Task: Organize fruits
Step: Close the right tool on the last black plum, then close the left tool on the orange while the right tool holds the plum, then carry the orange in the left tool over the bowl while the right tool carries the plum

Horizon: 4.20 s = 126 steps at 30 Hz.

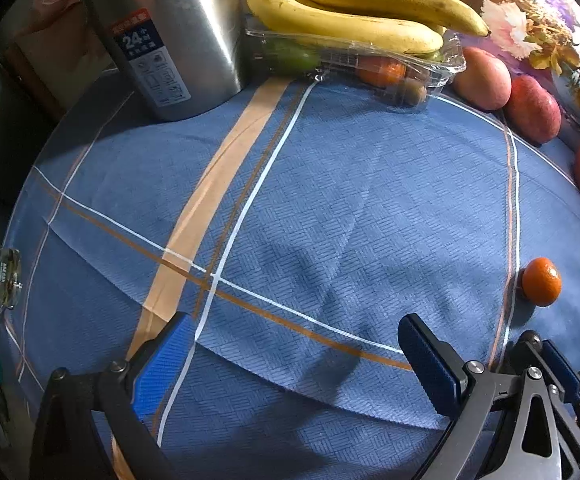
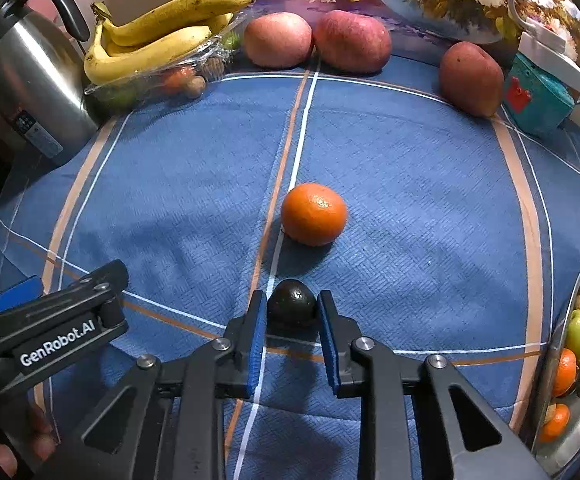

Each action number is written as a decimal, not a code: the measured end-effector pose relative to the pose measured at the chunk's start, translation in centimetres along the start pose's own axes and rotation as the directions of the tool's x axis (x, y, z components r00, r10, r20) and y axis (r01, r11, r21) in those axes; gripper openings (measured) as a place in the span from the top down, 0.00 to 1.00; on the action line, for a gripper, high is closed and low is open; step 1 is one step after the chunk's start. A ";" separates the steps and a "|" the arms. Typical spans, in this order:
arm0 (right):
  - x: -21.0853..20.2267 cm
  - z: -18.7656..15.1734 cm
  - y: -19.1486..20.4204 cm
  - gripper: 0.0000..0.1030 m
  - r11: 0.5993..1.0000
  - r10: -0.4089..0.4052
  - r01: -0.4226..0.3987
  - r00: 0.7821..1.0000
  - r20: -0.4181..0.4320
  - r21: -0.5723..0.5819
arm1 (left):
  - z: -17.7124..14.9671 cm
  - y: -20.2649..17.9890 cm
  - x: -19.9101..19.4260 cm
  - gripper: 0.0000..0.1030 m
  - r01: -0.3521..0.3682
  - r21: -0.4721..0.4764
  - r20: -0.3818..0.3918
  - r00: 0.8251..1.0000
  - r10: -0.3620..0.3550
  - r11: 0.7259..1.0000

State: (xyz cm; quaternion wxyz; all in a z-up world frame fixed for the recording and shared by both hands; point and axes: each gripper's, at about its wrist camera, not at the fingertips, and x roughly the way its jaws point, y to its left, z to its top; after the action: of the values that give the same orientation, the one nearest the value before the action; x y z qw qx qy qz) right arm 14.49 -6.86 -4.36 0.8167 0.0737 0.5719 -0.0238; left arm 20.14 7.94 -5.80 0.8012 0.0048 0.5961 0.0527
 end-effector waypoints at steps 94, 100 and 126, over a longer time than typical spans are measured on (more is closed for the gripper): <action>-9.1 -5.7 -14.5 0.74 0.970 -0.062 0.049 0.997 0.047 0.240 | -9.8 -14.0 -11.2 0.62 0.234 0.273 0.122 0.954 -0.275 0.933; -10.2 -7.1 -15.2 0.75 0.965 -0.081 0.066 0.996 0.048 0.254 | -10.7 -14.8 -11.9 0.62 0.244 0.282 0.124 0.950 -0.287 0.928; -11.6 -10.1 -25.8 0.74 0.877 -0.188 0.169 0.982 -0.001 0.451 | -15.7 -26.2 -14.6 0.62 0.344 0.532 0.052 0.899 -0.436 0.773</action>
State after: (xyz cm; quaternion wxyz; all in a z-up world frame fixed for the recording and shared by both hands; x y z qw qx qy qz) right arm -2.05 -31.39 0.73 0.7839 0.2066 0.5377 -0.2318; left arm 3.10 -20.34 1.77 0.8125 0.0973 0.5046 -0.2753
